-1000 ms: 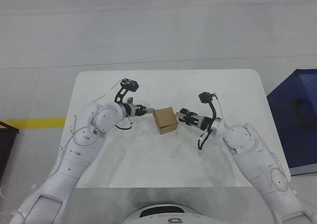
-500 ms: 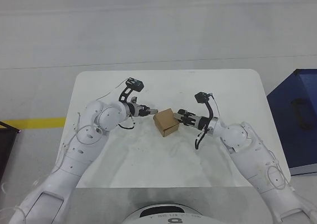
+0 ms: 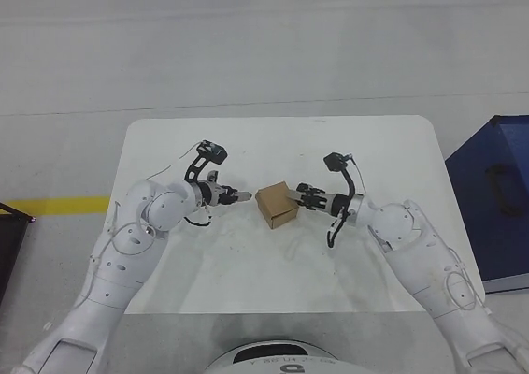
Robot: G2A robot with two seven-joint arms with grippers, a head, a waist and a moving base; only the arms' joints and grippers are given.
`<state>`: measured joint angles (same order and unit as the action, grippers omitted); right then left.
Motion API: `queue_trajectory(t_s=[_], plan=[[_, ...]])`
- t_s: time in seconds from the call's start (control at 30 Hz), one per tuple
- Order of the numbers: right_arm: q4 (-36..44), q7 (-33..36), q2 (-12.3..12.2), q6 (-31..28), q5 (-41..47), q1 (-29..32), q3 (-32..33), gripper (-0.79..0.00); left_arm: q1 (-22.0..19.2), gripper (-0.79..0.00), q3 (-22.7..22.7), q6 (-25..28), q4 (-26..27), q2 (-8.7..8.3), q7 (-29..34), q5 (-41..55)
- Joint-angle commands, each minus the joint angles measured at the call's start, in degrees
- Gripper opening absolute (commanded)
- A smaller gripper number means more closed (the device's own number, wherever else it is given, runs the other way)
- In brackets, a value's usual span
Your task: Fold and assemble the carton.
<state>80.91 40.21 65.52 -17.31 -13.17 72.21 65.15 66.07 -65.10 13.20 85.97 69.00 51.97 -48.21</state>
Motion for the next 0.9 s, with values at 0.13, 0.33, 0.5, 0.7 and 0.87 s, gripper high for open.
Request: queue_trajectory(t_s=[0.13, 0.33, 0.5, 0.7, 0.87], plan=[[-0.37, -0.33, 0.06, -0.04, -0.21, -0.36, -0.46, -0.456, -2.45, 0.000, 2.86, -1.91, -0.10, 0.56, 0.79, -0.69], [-0.52, -0.20, 0.04, -0.08, -0.30, -0.51, -0.67, -0.483, -4.44, 0.000, 5.09, -3.21, -0.65, 1.04, 1.28, -1.25], [-0.61, -0.04, 0.02, -0.12, -0.39, -0.62, -0.89, -0.496, -5.27, 0.000, 6.09, -3.51, -1.18, 1.24, 1.65, -1.38], [-0.43, -0.83, -0.01, 0.47, -1.86, -0.58, -1.22, -0.514, -5.81, 0.000, 6.64, -4.16, -2.14, 1.36, 1.66, -1.39], [0.02, -2.16, 0.06, 2.00, -4.60, -0.57, -1.99, -0.514, -5.14, 0.000, 5.97, -4.30, -2.01, 1.13, 1.29, -1.48]])
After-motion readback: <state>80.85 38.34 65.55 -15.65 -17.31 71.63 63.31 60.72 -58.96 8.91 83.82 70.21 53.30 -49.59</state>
